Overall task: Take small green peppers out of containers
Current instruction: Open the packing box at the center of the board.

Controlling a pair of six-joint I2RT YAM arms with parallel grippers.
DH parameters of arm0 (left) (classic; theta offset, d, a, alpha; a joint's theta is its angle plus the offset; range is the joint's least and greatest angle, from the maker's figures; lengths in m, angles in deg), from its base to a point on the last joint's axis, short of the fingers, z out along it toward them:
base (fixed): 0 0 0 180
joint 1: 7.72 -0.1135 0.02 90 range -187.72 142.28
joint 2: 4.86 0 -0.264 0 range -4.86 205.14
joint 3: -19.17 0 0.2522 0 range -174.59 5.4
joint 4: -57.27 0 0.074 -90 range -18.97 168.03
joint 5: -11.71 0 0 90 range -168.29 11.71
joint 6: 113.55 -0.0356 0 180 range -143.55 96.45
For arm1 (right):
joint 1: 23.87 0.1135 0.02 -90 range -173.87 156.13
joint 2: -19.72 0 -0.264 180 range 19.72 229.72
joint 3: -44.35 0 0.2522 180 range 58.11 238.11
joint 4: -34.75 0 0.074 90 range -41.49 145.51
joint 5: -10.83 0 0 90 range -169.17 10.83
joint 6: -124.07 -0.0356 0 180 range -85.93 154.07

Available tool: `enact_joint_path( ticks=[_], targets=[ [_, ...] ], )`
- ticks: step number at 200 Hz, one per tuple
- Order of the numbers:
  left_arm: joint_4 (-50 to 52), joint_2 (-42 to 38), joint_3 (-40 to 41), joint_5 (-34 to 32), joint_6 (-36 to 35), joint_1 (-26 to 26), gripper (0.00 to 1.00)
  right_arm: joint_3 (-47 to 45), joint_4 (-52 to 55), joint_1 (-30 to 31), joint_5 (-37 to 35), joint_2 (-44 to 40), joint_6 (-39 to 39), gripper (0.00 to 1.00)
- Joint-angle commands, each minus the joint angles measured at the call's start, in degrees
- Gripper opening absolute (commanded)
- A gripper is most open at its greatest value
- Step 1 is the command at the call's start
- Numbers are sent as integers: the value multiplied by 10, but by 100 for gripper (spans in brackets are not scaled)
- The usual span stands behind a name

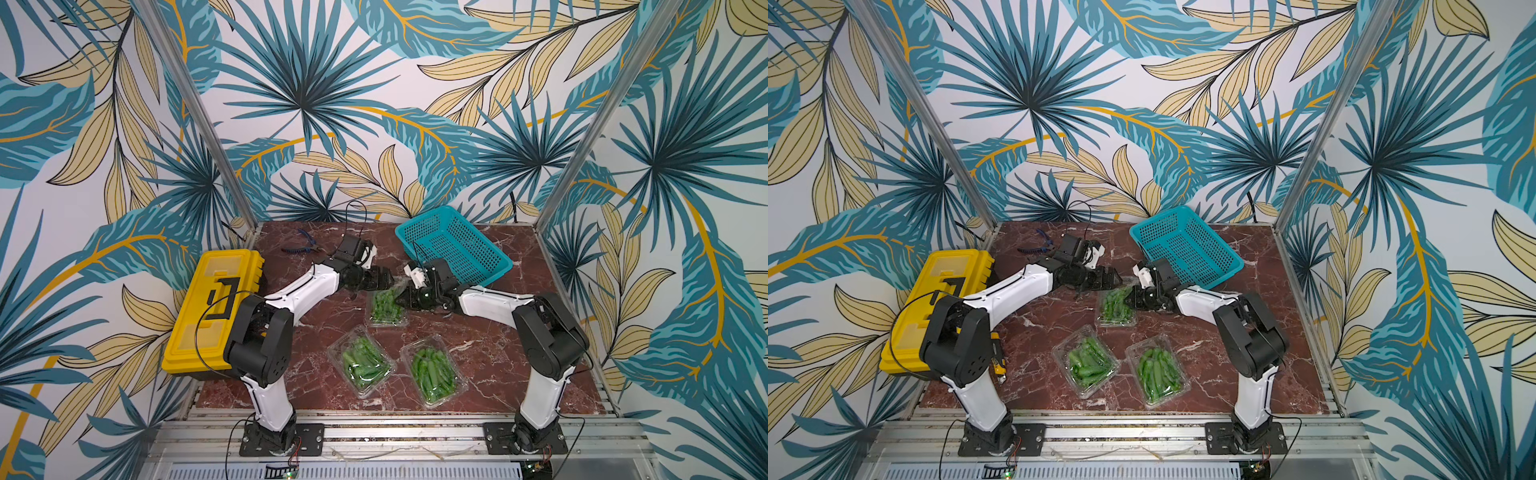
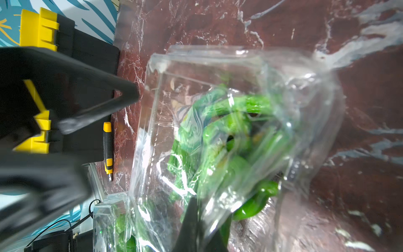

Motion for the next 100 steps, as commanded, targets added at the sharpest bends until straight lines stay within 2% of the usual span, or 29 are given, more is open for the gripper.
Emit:
enact_joint_path(
  ticks=[1, 8, 22, 30, 43, 57, 63, 68, 100],
  targets=[
    [11, -56, 18, -38, -59, 26, 87, 5, -8, -5, 8, 19, -18, 5],
    [12, -63, 23, -52, -69, 36, 81, 9, -12, -6, 14, 22, -22, 5],
    [10, -67, 29, -64, -83, 53, 64, 18, -13, -8, 21, 29, -26, 5],
    [11, -66, 30, -69, -83, 59, 50, 22, -14, -8, 25, 32, -29, 5],
    [11, -59, 31, -71, -76, 64, 33, 25, -21, -8, 30, 35, -34, 5],
    [3, -53, 34, -68, -66, 66, 20, 27, -24, -10, 31, 36, -37, 5],
    [0, -50, 36, -68, -63, 67, 7, 28, -24, -10, 31, 35, -38, 5],
    [-3, -48, 38, -67, -61, 68, 0, 27, -25, -11, 31, 35, -41, 5],
    [-24, -39, 45, -37, -61, 78, 0, 30, -26, -15, 28, 34, -49, 5]
  ],
)
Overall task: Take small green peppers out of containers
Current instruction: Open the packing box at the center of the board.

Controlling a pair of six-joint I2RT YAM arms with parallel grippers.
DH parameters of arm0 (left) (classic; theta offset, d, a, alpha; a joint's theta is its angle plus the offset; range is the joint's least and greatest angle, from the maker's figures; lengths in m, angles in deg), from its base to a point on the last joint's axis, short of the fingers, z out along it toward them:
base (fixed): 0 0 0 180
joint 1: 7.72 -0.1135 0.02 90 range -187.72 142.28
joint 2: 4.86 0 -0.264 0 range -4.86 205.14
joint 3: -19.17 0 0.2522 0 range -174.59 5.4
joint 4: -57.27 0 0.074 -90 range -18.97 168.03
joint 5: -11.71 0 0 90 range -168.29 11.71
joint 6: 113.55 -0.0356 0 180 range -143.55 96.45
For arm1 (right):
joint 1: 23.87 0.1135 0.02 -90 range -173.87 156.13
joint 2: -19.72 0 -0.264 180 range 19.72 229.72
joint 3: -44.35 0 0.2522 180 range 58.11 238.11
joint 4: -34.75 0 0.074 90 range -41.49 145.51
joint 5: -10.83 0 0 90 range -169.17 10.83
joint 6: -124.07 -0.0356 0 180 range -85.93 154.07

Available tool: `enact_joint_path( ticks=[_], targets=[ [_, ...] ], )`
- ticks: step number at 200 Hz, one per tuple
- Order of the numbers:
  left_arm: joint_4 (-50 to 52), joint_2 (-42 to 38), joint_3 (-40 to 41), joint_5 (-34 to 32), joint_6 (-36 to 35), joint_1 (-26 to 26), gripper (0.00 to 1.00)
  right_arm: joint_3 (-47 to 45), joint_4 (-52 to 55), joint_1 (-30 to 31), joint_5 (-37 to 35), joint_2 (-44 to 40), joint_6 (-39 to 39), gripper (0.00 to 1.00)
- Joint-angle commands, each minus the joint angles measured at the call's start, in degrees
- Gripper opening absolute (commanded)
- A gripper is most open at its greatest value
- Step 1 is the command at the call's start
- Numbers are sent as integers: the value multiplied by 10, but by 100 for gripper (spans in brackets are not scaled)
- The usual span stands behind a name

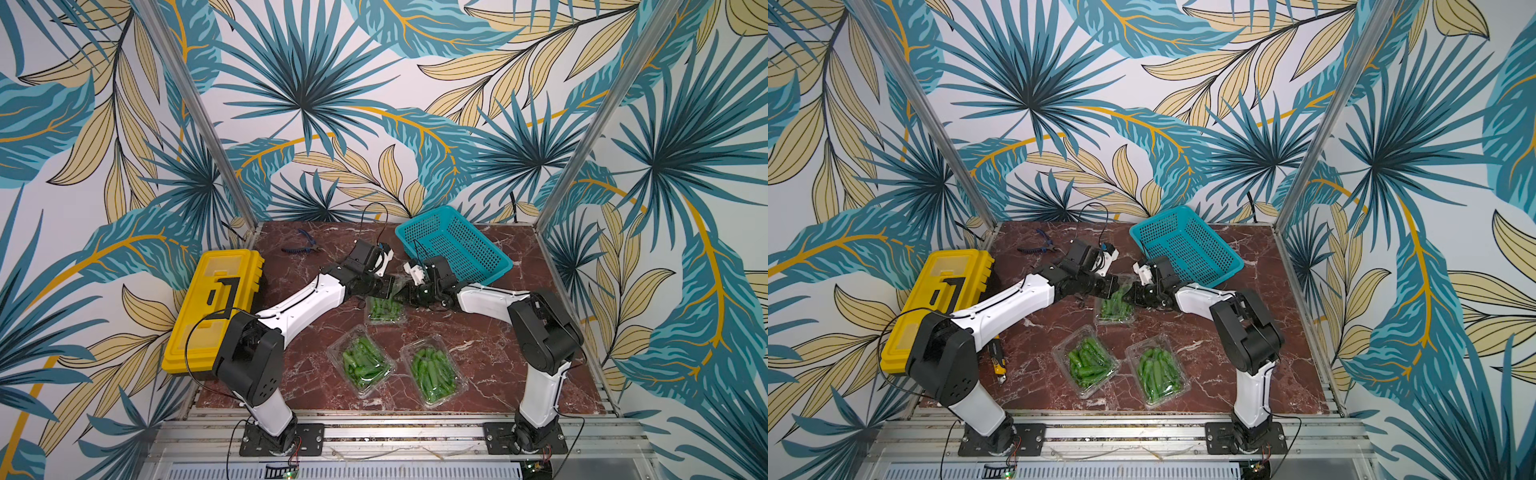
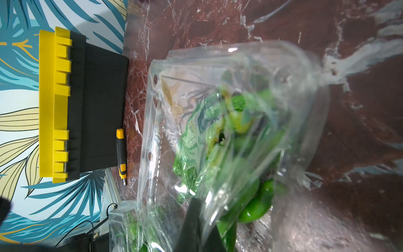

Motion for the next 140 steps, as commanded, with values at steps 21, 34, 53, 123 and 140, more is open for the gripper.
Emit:
enact_joint_path(
  ticks=[21, 34, 53, 123, 140],
  targets=[
    [-25, 16, 12, 27, -3, 18, 0, 12, -8, -4, -3, 12, -13, 5],
    [-25, 22, 10, 35, 1, 20, 2, 13, -8, -4, -4, 15, -17, 5],
    [-26, 29, 9, 37, 0, 29, 23, 14, -12, -6, -5, 18, -24, 5],
    [-37, 11, 19, -78, -12, 78, 45, 23, -62, -12, 16, 42, -93, 5],
    [-48, 0, 28, -119, -14, 91, 48, 25, -76, -16, 21, 50, -113, 5]
  ],
)
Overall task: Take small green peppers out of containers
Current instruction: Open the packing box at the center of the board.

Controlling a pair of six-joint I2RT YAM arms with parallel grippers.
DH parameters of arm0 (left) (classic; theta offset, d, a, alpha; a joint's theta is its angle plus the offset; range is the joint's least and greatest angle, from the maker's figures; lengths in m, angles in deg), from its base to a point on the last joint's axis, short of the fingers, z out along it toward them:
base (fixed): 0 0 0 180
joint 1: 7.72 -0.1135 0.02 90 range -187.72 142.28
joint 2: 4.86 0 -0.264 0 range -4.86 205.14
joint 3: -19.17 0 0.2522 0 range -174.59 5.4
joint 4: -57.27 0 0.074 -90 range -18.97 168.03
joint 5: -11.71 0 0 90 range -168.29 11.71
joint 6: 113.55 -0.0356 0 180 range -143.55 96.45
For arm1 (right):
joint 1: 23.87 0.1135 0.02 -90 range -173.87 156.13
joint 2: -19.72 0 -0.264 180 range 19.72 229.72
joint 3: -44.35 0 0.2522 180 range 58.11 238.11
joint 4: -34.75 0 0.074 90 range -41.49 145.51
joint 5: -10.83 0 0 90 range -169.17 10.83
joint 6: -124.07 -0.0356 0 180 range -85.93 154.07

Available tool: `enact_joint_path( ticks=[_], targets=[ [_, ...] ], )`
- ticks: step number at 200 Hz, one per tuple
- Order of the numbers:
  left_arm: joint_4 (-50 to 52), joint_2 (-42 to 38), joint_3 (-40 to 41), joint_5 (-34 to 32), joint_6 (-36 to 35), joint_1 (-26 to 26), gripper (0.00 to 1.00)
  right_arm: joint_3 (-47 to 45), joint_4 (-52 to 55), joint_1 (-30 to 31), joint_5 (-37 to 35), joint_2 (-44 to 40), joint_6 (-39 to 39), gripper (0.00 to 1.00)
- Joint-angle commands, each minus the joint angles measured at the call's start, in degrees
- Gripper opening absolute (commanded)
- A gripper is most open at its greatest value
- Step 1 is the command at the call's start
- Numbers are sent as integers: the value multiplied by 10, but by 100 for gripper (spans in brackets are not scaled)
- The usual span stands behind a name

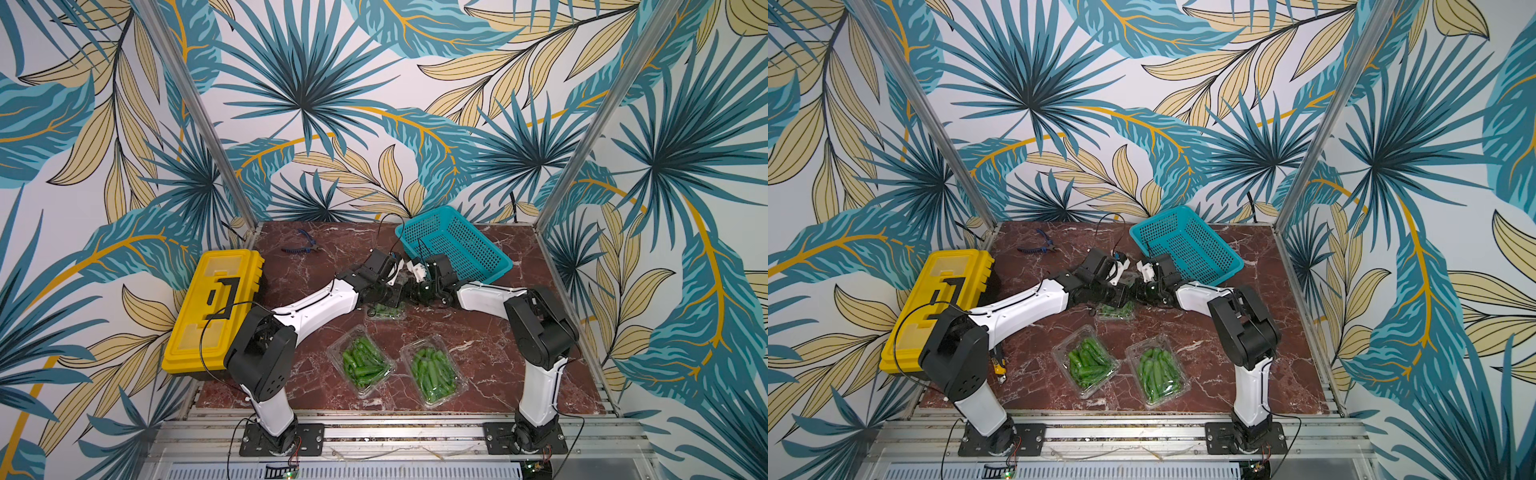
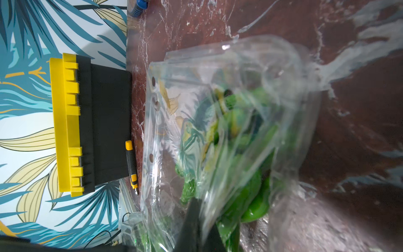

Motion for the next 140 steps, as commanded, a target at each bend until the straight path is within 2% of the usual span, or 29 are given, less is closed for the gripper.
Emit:
enact_joint_path(
  ticks=[1, 21, 45, 76, 104, 140],
  targets=[
    [-23, -27, 21, -42, -11, 34, 48, 13, -47, -2, -1, 22, -46, 5],
    [-38, -42, 37, -65, -17, 44, 52, 13, -56, -4, -1, 25, -60, 5],
    [-42, -46, 46, -62, -19, 45, 58, 12, -59, -6, -1, 25, -65, 5],
    [-56, -64, 63, -57, -16, 47, 62, 10, -67, -9, -3, 28, -82, 5],
    [-66, -87, 84, -55, -17, 48, 71, 8, -90, -13, 3, 34, -105, 5],
    [-66, -114, 106, -63, -20, 49, 72, 6, -103, -15, 3, 41, -123, 5]
  ],
)
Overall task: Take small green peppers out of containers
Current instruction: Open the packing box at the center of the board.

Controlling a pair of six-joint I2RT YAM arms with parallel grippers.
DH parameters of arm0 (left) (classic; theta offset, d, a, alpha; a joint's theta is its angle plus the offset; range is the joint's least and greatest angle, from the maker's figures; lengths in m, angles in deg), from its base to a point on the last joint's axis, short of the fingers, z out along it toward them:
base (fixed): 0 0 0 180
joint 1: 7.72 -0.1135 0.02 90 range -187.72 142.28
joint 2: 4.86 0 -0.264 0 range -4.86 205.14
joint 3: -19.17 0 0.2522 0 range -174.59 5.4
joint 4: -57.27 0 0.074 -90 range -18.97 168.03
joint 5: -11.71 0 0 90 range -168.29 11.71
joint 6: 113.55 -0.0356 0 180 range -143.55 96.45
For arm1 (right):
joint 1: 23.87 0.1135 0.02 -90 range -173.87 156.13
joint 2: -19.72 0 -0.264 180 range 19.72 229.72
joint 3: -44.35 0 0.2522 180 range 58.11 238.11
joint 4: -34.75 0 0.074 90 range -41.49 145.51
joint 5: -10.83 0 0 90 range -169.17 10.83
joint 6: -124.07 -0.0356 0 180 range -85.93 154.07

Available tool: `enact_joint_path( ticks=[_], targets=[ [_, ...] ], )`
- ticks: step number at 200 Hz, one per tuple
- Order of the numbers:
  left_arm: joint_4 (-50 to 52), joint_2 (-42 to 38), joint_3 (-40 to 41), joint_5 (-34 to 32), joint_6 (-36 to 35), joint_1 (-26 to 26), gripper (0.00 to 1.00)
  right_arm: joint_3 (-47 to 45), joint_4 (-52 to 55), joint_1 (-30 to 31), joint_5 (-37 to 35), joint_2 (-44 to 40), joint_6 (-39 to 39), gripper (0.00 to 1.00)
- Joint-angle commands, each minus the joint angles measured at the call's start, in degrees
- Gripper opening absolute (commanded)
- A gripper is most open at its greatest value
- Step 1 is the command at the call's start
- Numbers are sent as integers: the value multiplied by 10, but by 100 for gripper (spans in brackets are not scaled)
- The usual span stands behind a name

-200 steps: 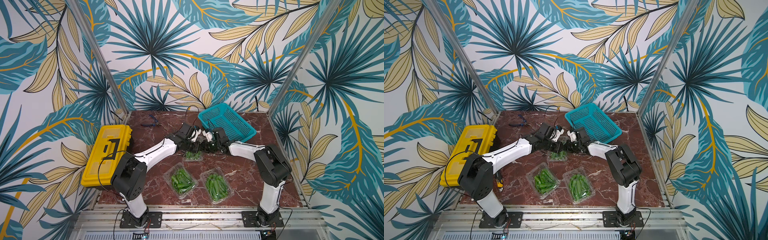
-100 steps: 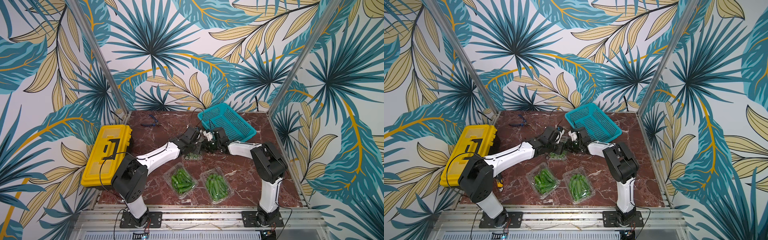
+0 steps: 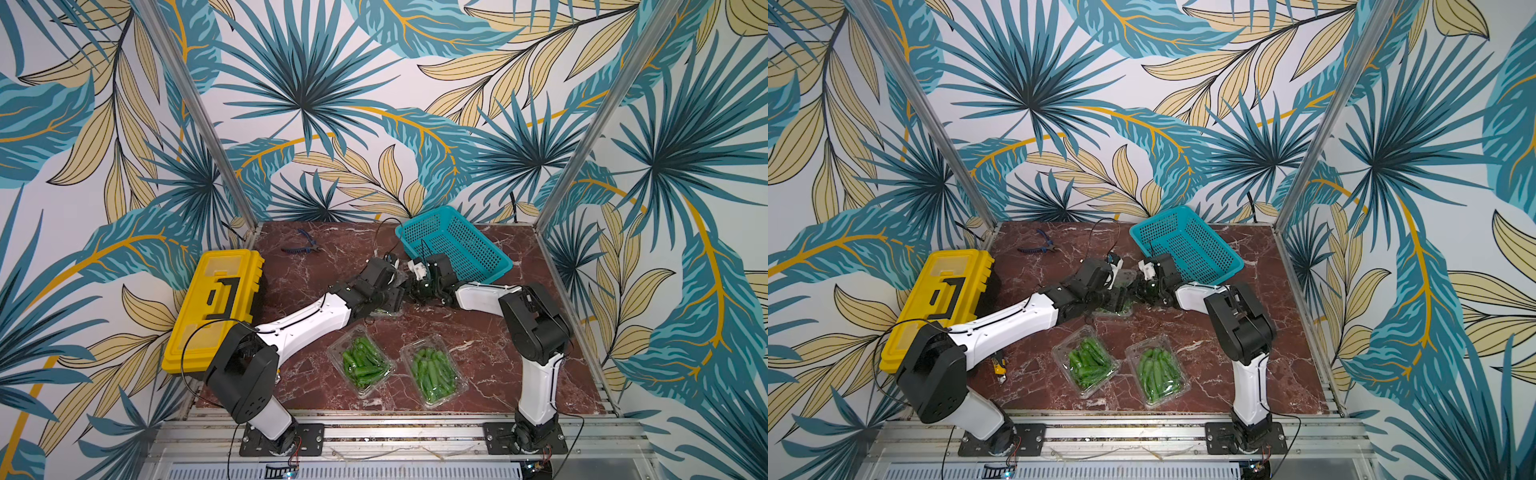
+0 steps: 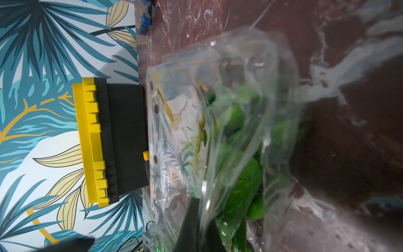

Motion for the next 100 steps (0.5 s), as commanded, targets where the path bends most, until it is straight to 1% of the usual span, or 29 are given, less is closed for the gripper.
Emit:
enact_joint_path(
  ticks=[1, 19, 44, 65, 67, 74, 100],
  targets=[
    [-1, -28, 23, 34, -11, 16, 72, 3, -31, -4, -20, 14, -33, 5],
    [-1, -36, 32, 31, -13, 16, 73, -2, -43, -5, -21, 14, -42, 5],
    [0, -22, 29, 30, -11, 16, 74, -5, -49, -5, -21, 15, -47, 5],
    [-1, -10, 22, 7, 8, 16, 74, -8, -52, -6, -21, 10, -46, 5],
    [0, -9, 21, -9, 10, 16, 74, -9, -52, -6, -21, 9, -46, 5],
    [-1, -5, 17, -30, 16, 16, 74, -10, -52, -5, -21, 8, -44, 5],
    [-4, 9, 3, -71, 23, 16, 73, -14, -52, -5, -20, 3, -40, 5]
  ],
)
